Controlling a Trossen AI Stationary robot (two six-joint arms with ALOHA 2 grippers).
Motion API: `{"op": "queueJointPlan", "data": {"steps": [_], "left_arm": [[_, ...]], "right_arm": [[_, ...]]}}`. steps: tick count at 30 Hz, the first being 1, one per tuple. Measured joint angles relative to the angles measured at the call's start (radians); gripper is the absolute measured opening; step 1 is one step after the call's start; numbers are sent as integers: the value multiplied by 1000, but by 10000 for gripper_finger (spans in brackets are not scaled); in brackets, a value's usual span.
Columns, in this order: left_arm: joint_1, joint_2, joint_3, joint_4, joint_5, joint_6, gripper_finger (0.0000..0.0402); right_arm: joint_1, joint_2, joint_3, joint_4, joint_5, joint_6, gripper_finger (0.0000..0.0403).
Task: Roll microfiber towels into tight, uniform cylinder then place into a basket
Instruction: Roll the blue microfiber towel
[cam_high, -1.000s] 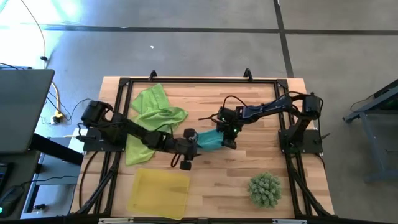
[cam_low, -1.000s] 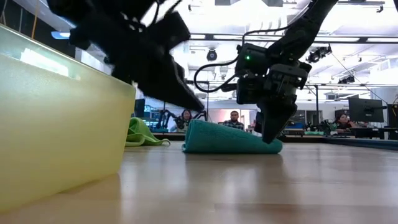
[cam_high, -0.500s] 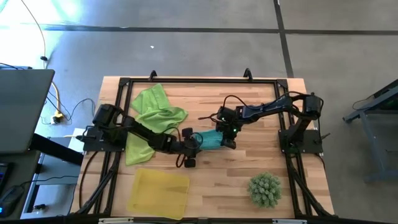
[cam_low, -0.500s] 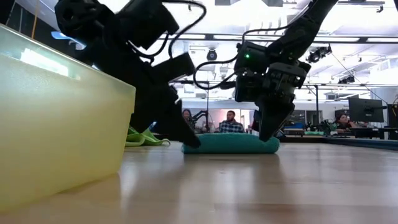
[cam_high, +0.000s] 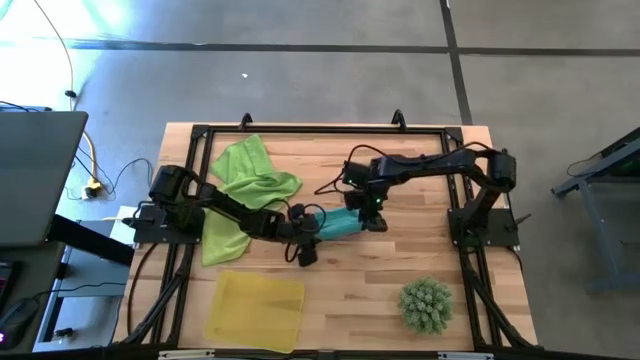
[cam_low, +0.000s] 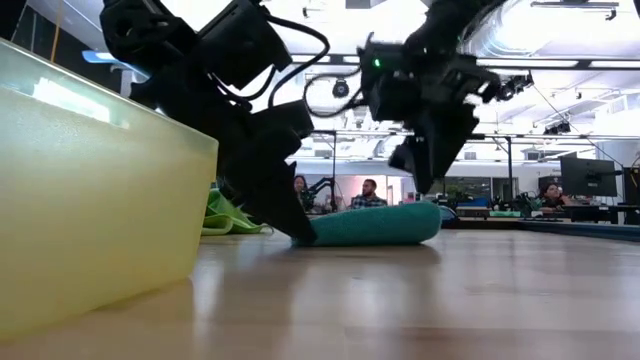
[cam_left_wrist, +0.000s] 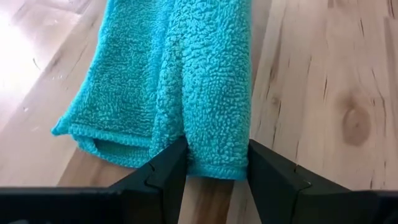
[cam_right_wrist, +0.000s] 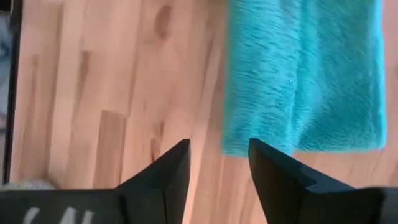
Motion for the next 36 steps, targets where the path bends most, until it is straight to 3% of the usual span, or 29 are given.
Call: {"op": "queueJointPlan", "data": {"steps": [3, 5, 11, 15, 28, 36], "left_arm": [[0, 0, 0, 0, 4, -48, 147], [0, 0, 0, 1, 7, -68, 147], [0, 0, -1, -2, 16, -77, 147], [0, 0, -1, -2, 20, -78, 147], [5, 2, -3, 16, 32, -113, 147], [13, 2, -3, 16, 45, -118, 147]], "right_arm": [[51, -9, 17, -15, 26, -34, 161], [101, -13, 8, 4, 103, -77, 162], [251, -15, -107, 220, 578, -116, 162], [301, -15, -154, 291, 739, -86, 162], [321, -15, -158, 230, 701, 125, 162], [276, -31, -28, -132, 712, 148, 162]]}}
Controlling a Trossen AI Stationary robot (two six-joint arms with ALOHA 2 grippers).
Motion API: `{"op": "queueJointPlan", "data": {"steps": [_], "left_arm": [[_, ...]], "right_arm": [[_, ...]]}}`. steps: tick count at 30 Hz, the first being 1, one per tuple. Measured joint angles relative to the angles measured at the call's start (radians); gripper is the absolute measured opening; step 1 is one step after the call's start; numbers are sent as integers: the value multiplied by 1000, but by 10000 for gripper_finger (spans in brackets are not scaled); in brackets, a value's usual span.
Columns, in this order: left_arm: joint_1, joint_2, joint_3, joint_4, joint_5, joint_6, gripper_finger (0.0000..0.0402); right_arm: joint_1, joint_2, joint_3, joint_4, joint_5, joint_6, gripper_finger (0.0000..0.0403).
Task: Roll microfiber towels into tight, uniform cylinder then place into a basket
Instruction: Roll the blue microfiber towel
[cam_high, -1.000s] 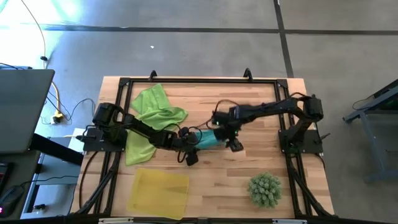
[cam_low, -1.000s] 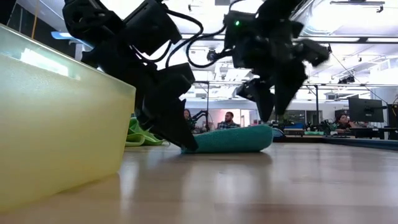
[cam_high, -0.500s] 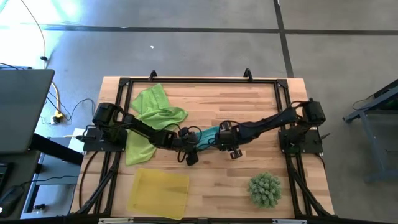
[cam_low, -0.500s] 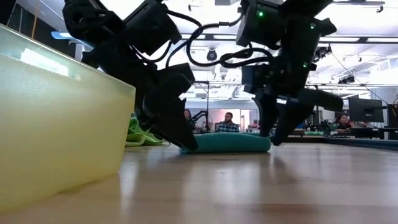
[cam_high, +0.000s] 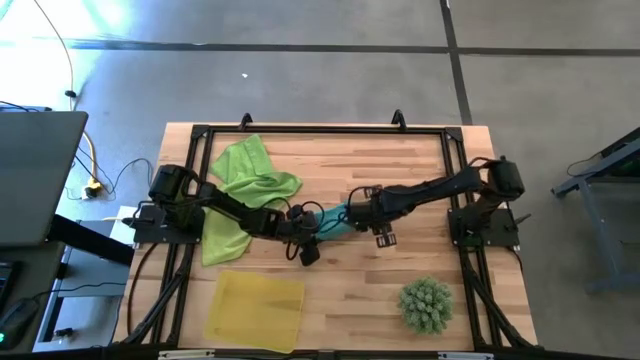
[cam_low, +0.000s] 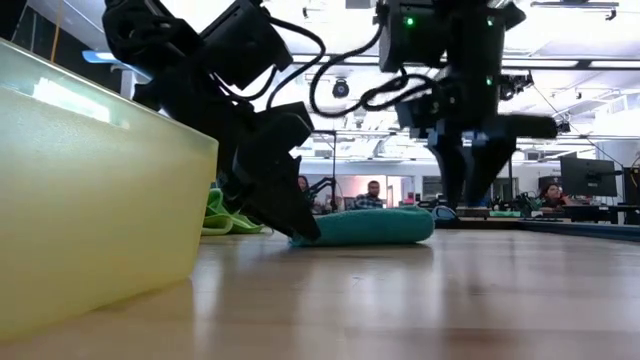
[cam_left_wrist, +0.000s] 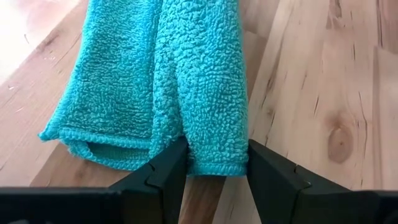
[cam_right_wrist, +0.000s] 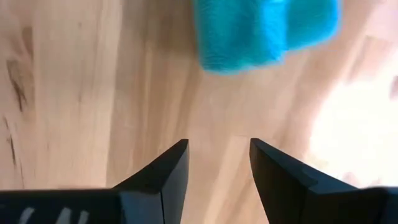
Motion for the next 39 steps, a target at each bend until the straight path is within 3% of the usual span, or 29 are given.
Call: {"op": "queueJointPlan", "data": {"steps": [6, 9, 12, 15, 18, 25, 31, 39], "left_arm": [[11, 0, 0, 0, 21, -5, 147], [17, 0, 0, 0, 29, -5, 147], [23, 0, 0, 0, 34, -5, 147], [31, 0, 0, 0, 53, -5, 147], [36, 0, 0, 1, 59, -5, 147], [54, 1, 0, 12, 66, 0, 147], [58, 1, 0, 23, 88, 3, 147], [59, -10, 0, 22, 118, 4, 147]], "right_arm": [[-53, -163, -91, 81, -68, -53, 162], [-91, -280, -252, 361, -80, -50, 162], [-104, -343, -446, 755, -178, -52, 162], [-91, -350, -593, 1059, -246, -202, 162], [-78, -311, -671, 1232, -246, -268, 163], [-80, -165, -643, 1284, -214, -253, 181], [-78, -62, -607, 1293, -100, -281, 186], [-116, -50, -600, 1240, -168, -133, 177]]}}
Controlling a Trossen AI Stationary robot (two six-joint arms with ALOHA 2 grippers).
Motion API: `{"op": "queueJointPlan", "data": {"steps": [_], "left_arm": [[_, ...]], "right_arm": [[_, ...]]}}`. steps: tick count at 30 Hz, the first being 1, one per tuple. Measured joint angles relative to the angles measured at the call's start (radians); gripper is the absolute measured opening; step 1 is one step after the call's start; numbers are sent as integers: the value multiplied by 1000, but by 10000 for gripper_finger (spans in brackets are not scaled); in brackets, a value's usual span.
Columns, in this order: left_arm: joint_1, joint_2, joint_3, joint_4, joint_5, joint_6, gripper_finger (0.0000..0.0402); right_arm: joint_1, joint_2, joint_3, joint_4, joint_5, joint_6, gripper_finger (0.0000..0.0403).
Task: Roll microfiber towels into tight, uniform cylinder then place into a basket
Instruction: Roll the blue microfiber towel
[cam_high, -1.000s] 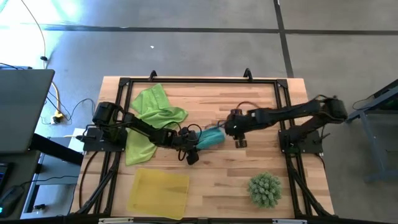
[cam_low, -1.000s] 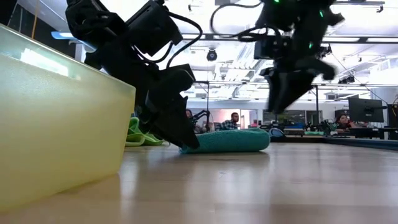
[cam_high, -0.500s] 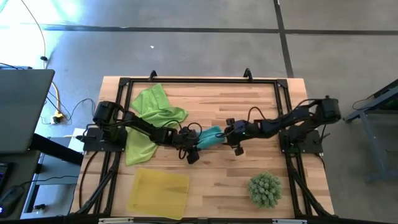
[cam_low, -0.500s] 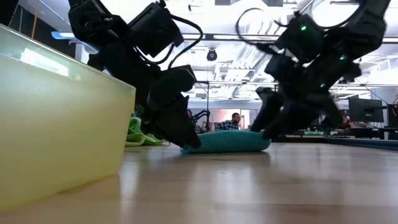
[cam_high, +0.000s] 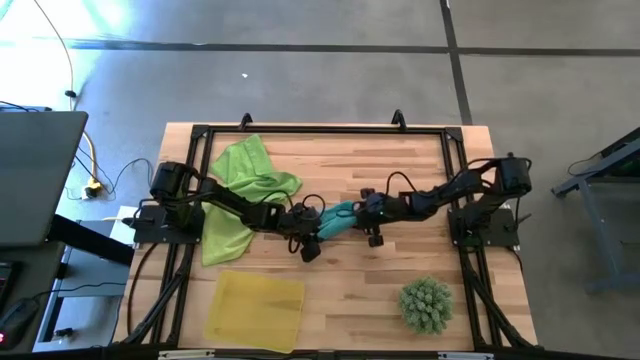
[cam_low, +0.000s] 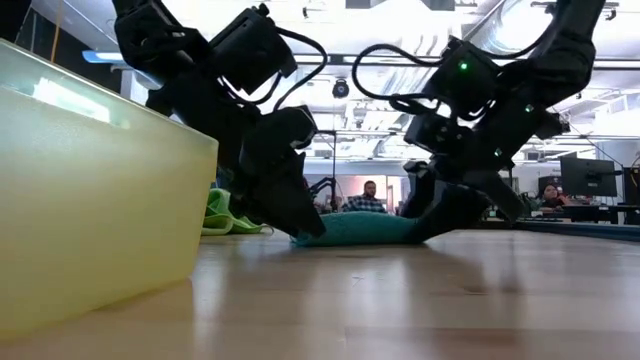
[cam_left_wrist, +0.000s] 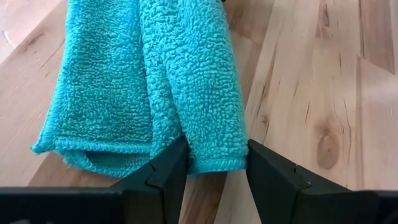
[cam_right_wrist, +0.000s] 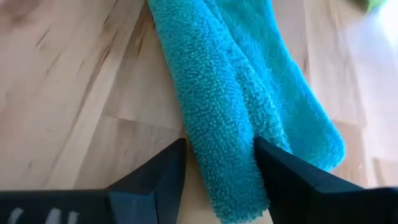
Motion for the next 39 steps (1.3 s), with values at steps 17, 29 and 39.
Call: {"op": "queueJointPlan", "data": {"steps": [17, 29, 39], "left_arm": [[-60, -128, -2, -131, -5, 190, 147], [-98, -79, 15, 115, -269, 356, 147], [-50, 59, 15, 137, -261, 203, 146]], "right_arm": [[-111, 0, 11, -80, -234, 294, 21], [-180, 8, 240, -524, -433, 335, 10], [-199, 8, 283, -590, -440, 341, 12]]}}
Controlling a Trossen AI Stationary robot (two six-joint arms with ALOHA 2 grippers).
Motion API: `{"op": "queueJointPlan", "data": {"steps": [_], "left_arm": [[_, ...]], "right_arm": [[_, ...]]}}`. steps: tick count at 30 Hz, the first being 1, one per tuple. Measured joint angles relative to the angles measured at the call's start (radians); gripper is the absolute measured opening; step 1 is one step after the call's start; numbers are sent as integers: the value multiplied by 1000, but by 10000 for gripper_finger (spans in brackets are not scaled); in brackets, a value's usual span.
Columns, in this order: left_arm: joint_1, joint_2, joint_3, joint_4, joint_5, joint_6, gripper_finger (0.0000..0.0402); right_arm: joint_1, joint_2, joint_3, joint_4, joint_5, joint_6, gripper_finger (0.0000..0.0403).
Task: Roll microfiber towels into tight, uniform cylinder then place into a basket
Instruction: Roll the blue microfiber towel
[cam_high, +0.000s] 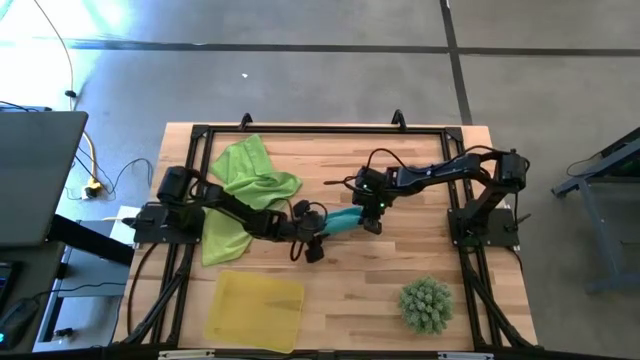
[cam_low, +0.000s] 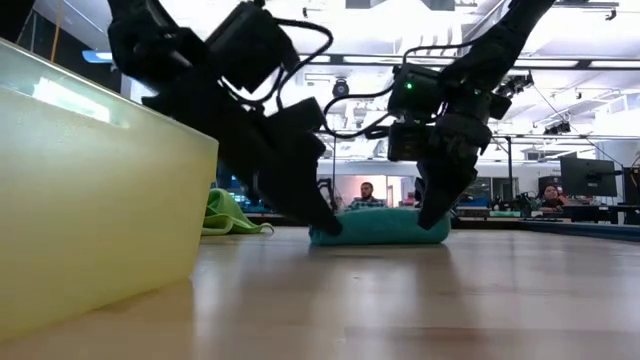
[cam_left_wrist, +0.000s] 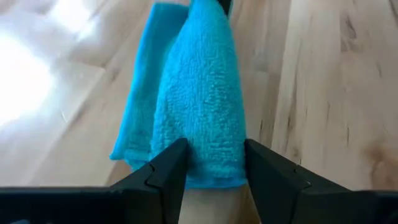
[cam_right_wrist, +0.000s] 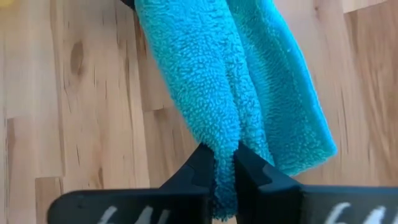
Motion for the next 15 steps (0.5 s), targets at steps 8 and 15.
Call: {"op": "queueJointPlan", "data": {"steps": [8, 15], "left_arm": [[50, 16, 2, -1, 108, -222, 84], [121, 13, 7, -71, 277, -376, 24]], "right_arm": [[1, -2, 2, -4, 31, -154, 67], [-22, -17, 101, -274, 66, -282, 142]]}}
